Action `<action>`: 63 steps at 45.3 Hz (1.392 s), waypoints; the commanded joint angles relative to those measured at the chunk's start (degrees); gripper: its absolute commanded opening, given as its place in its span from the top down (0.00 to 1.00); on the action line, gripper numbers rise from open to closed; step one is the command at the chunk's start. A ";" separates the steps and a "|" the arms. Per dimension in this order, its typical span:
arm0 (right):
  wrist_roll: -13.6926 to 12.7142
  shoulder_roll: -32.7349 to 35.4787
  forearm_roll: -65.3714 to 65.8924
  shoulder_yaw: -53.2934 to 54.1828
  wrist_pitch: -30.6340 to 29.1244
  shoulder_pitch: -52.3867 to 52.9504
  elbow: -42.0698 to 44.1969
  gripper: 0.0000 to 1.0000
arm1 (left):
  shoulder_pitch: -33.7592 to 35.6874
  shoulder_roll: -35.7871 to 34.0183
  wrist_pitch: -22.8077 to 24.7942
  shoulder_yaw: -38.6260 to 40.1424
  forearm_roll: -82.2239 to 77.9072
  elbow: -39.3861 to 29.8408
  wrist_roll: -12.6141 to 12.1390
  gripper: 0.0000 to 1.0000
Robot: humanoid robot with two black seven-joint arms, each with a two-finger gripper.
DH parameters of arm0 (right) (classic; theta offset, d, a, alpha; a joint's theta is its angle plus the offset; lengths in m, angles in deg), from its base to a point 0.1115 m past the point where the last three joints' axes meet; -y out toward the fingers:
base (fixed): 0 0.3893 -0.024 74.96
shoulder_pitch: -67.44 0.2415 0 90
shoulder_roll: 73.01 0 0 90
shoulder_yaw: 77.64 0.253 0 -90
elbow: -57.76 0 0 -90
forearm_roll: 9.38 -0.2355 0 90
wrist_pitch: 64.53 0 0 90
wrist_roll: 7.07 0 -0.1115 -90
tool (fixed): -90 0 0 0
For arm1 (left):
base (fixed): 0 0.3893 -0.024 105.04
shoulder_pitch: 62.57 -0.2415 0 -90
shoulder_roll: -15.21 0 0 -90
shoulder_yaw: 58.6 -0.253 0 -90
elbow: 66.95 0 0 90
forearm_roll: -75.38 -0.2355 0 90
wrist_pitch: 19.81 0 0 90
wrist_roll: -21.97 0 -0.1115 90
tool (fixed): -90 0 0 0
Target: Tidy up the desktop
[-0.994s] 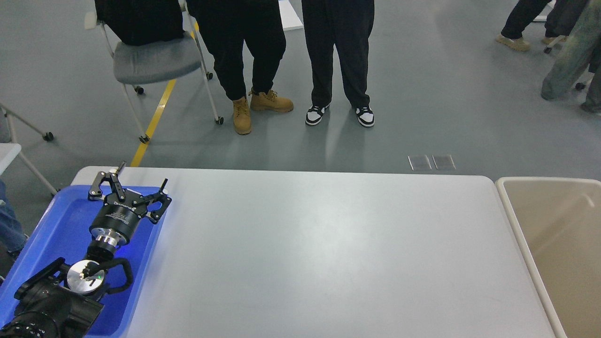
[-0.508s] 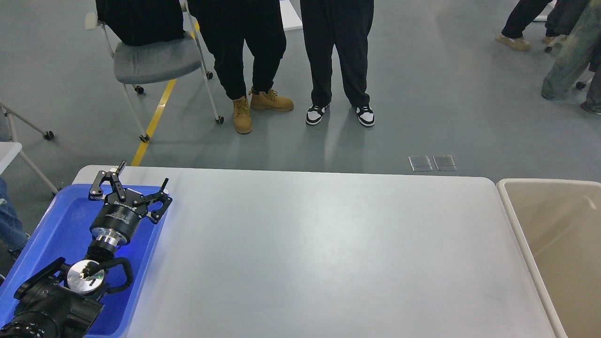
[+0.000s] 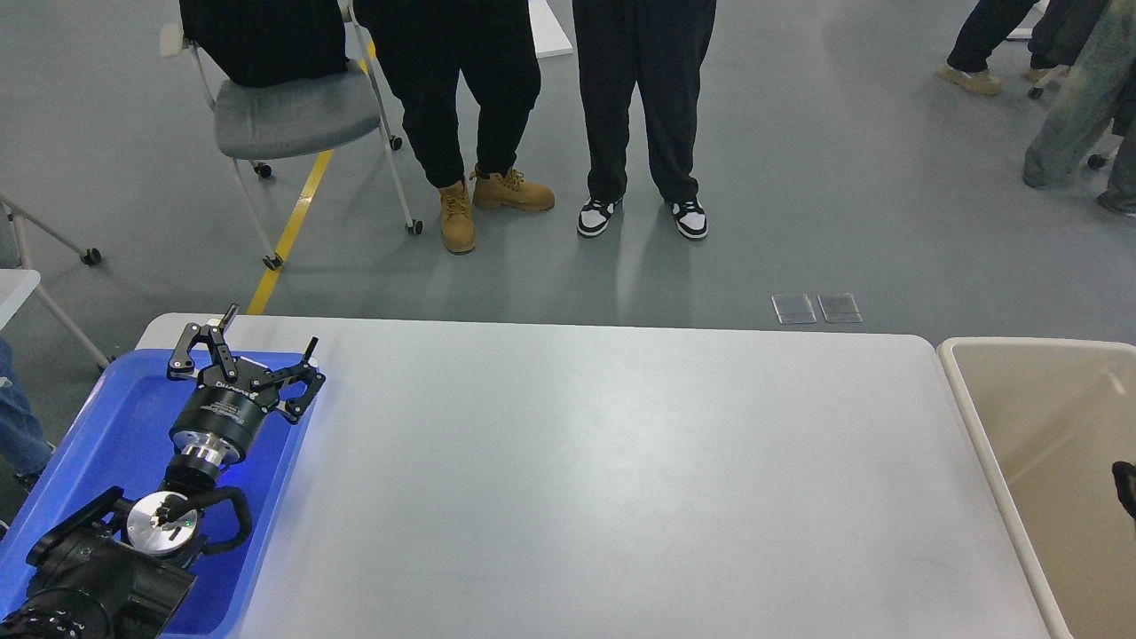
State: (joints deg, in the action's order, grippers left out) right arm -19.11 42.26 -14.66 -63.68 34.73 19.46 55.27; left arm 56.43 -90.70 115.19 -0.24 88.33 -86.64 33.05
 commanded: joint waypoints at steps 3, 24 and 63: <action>-0.35 -1.37 -0.08 3.09 -3.45 -0.54 0.64 0.92 | 0.00 0.00 0.00 0.00 -0.03 0.00 -0.01 0.00; -0.09 -1.28 0.01 2.83 -4.69 -1.07 0.99 0.00 | 0.09 0.00 0.00 0.00 -0.03 0.00 -0.01 0.00; 1.58 12.95 2.55 -7.80 -22.62 15.97 -18.15 0.00 | 0.00 0.00 0.00 0.00 -0.03 0.00 -0.01 0.00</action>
State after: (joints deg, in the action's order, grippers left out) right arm -18.07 48.22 -13.55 -67.11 15.00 27.51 50.39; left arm 56.44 -90.70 115.19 -0.27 88.30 -86.63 33.03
